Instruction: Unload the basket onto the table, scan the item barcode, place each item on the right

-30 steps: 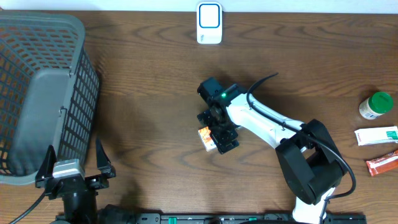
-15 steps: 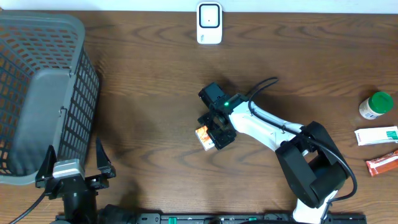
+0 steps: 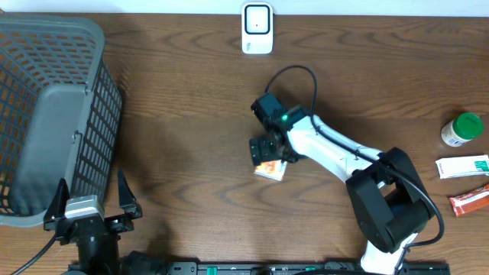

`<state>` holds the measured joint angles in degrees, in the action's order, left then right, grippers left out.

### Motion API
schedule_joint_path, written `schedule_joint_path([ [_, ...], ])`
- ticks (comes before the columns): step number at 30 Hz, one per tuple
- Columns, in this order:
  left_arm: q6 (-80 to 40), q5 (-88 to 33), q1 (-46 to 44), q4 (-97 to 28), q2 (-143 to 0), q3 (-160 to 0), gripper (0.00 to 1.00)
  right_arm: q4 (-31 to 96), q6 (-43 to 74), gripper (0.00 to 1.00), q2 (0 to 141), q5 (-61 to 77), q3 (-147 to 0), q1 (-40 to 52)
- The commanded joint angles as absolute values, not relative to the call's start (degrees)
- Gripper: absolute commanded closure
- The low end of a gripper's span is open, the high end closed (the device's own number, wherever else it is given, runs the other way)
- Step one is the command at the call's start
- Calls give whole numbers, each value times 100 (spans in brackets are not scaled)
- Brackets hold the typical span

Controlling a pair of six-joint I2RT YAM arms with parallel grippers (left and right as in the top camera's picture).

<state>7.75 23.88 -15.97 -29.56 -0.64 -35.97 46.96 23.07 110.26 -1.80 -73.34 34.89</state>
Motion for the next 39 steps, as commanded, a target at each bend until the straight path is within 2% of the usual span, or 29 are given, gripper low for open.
schedule_joint_path([
  [1, 847, 2355, -1621, -2934, -16, -3577, 9, 5151, 259, 1, 10884, -1833, -8064, 3454],
  [3, 847, 2355, -1621, -2934, -16, -3577, 9, 5452, 333, 1, 10833, -1881, -8418, 3465],
  [6, 847, 2355, -1621, -2932, -16, -3577, 9, 5572, 633, 1, 10796, -1092, -8790, 3481],
  [8, 847, 2355, -1621, -2932, -16, -3577, 9, 5417, 1050, 8, 10798, -475, -8853, 3481],
  [9, 847, 2355, -1621, -2932, -16, -3577, 9, 5354, 1468, 26, 10803, -397, -8840, 3481],
  [10, 847, 2355, -1621, -2932, -16, -3577, 9, 5336, 2128, 58, 10829, -526, -8814, 3457],
  [11, 847, 2355, -1621, -2932, -16, -3577, 9, 5334, 2405, 74, 10840, -578, -8805, 3444],
  [15, 847, 2353, -1621, -2932, -16, -3577, 9, 5284, 3002, 99, 10936, -613, -8735, 3404],
  [22, 847, 2355, -1621, -2932, -16, -3577, 9, 5063, 3481, 99, 11275, -770, -8409, 3382],
  [34, 847, 2355, -1621, -2934, -16, -3577, 9, 5297, 3531, 99, 11887, -224, -8385, 3398],
  [39, 847, 2355, -1621, -2934, -16, -3577, 9, 5325, 2853, 99, 11931, 399, -8383, 3435],
])
